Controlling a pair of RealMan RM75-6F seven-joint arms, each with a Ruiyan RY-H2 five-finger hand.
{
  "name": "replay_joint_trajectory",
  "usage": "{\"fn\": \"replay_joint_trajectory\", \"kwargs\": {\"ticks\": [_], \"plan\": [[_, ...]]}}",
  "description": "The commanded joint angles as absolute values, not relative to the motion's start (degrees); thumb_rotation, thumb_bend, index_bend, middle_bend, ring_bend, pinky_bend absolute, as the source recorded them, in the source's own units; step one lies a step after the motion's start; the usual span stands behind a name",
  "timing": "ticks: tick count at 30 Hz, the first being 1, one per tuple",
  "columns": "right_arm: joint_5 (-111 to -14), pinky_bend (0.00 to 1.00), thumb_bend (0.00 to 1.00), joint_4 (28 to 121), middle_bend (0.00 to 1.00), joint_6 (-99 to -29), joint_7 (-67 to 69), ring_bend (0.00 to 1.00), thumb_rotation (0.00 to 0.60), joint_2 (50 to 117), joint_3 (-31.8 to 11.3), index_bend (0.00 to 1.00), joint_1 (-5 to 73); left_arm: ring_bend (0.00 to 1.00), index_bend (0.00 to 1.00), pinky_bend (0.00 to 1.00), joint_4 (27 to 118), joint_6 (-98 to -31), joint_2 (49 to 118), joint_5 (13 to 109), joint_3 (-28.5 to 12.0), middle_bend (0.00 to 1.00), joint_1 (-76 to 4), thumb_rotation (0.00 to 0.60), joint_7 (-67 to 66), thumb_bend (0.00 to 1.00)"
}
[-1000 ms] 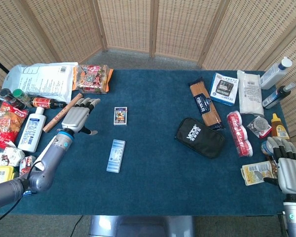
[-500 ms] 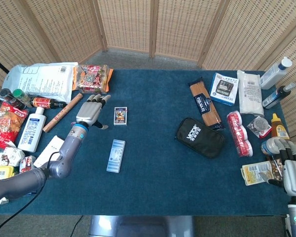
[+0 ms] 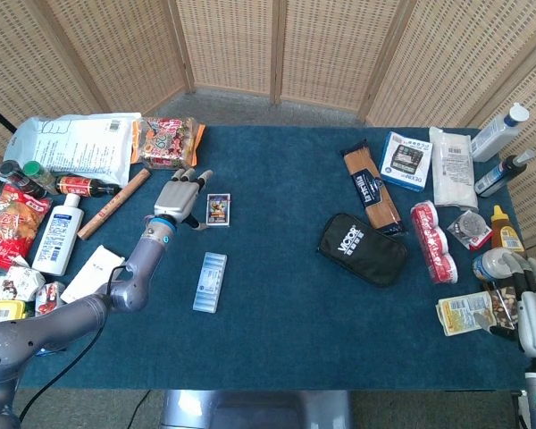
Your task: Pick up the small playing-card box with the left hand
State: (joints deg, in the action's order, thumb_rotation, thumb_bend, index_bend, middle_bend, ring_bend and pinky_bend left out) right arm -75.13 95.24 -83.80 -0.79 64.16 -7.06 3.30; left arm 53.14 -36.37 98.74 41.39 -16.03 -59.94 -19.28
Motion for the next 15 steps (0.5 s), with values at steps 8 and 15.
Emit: {"fn": "replay_joint_trajectory", "kwargs": {"ticks": [8, 15], "plan": [[-74.88, 0.00, 0.11, 95.91, 0.00, -84.56, -0.81, 0.00, 0.600, 63.86, -7.25, 0.00, 2.53, 0.00, 0.00, 0.00, 46.26, -32.94, 102.62, 42.54, -16.13, 0.27, -61.70, 0.571, -17.00, 0.07], [-74.64, 0.00, 0.11, 95.99, 0.00, -84.64, -0.84, 0.00, 0.600, 63.73, -7.54, 0.00, 2.34, 0.00, 0.00, 0.00, 42.95, -31.50, 104.72, 44.72, -16.49, 0.25, -62.47, 0.570, -14.59, 0.07]]}}
